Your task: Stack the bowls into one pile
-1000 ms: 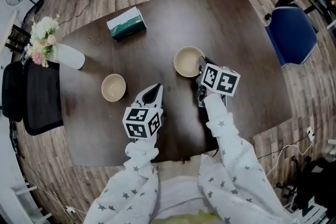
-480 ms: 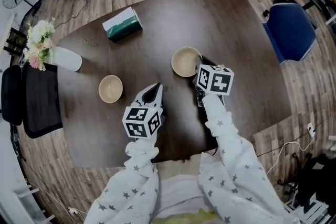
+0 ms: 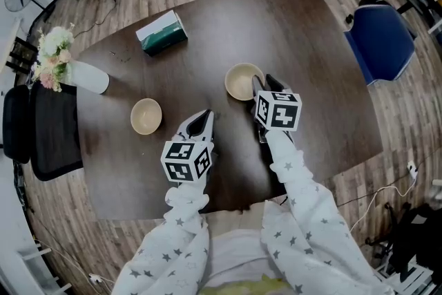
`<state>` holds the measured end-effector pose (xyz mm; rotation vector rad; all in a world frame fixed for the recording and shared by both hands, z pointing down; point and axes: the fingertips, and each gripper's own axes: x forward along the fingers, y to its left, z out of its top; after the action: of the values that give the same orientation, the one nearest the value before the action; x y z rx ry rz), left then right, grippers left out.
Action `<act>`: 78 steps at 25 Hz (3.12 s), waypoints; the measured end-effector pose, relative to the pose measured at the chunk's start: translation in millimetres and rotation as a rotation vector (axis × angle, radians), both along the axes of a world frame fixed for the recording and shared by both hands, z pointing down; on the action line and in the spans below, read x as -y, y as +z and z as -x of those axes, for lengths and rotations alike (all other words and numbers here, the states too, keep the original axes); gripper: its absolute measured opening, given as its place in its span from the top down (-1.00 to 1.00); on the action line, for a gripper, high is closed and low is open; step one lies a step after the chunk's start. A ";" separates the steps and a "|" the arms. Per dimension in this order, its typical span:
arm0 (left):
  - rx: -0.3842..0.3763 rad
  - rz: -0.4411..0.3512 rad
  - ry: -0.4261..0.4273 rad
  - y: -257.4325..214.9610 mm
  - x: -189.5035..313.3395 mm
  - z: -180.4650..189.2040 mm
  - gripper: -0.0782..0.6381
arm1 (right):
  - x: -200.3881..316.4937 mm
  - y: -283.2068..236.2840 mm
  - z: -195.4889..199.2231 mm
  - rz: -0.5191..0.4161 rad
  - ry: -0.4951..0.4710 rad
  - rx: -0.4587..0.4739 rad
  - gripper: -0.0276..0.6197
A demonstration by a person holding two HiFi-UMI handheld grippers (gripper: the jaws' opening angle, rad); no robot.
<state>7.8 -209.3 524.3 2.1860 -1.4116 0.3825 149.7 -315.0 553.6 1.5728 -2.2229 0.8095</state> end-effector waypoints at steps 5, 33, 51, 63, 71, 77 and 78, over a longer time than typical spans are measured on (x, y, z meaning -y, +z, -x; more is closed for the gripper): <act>-0.003 -0.012 -0.012 -5.5 -3.5 2.3 0.71 | -8.4 -7.7 -5.4 -0.018 0.031 0.038 0.51; -0.002 -0.020 -0.170 -22.3 -52.4 103.4 0.71 | -53.6 -49.7 128.9 -0.079 -0.209 0.181 0.81; 0.000 0.026 -0.346 -5.8 -78.0 181.4 0.71 | -80.2 -25.8 262.8 0.031 -0.526 0.305 0.81; -0.013 0.071 -0.397 10.3 -88.5 196.8 0.71 | -81.3 0.7 310.6 0.125 -0.601 0.300 0.42; -0.019 0.081 -0.427 16.9 -87.3 208.4 0.71 | -78.4 19.9 323.4 0.172 -0.581 0.288 0.42; -0.022 0.082 -0.436 17.5 -87.0 212.2 0.71 | -78.2 26.0 330.2 0.185 -0.576 0.257 0.43; -0.022 0.082 -0.435 17.6 -87.1 212.1 0.71 | -78.1 26.6 331.1 0.184 -0.577 0.243 0.44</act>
<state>-204.3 -122.2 541.8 1.7482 -1.7688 0.2505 -181.4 -236.9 580.2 0.7121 -2.4896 1.0170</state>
